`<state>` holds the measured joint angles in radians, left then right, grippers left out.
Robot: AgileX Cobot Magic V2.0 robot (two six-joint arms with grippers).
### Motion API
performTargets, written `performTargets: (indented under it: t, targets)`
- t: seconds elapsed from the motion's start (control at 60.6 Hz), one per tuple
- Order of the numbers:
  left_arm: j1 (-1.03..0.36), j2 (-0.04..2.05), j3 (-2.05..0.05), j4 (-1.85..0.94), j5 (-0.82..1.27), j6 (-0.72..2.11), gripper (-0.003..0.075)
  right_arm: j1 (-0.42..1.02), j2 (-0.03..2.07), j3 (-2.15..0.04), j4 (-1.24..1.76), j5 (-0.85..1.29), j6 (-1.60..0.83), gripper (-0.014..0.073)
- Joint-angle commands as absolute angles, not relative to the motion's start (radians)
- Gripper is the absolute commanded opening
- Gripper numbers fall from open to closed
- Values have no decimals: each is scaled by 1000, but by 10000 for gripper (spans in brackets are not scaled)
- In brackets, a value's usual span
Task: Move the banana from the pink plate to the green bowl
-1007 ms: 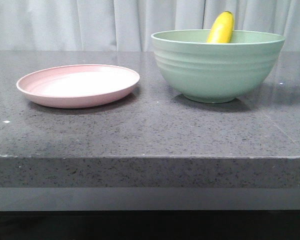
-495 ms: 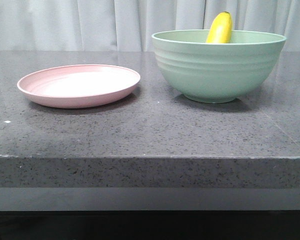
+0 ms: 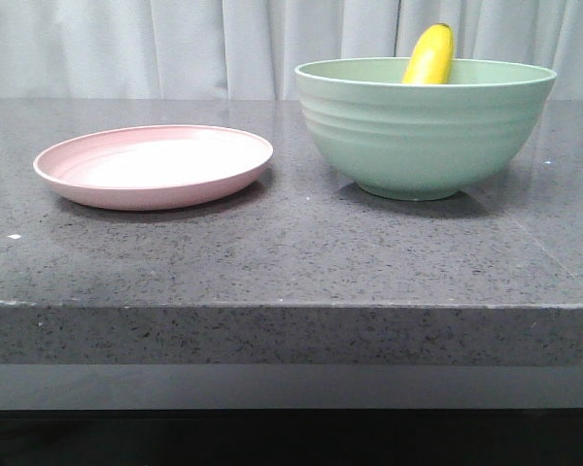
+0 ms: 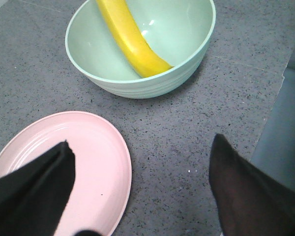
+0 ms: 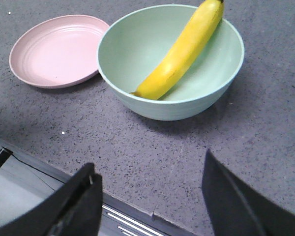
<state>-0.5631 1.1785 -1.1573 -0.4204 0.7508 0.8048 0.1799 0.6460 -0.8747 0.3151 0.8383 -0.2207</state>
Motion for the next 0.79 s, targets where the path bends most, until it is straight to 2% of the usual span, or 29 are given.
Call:
performTargets:
  t: [0.0, 0.165, 0.314, 0.776]
  targets:
    - [-570, 1157, -1186, -448, 689, 796, 423, 179, 643, -896, 327, 756, -221, 364]
    - [-570, 1157, -1186, -448, 689, 796, 164, 179, 643, -896, 337, 757, -221, 119]
    - [-570, 1157, -1186, -448, 689, 796, -18, 179, 643, -896, 347, 759, -221, -60]
    - [-572, 1158, -1179, -462, 686, 796, -20, 179, 643, -896, 352, 802, -221, -69]
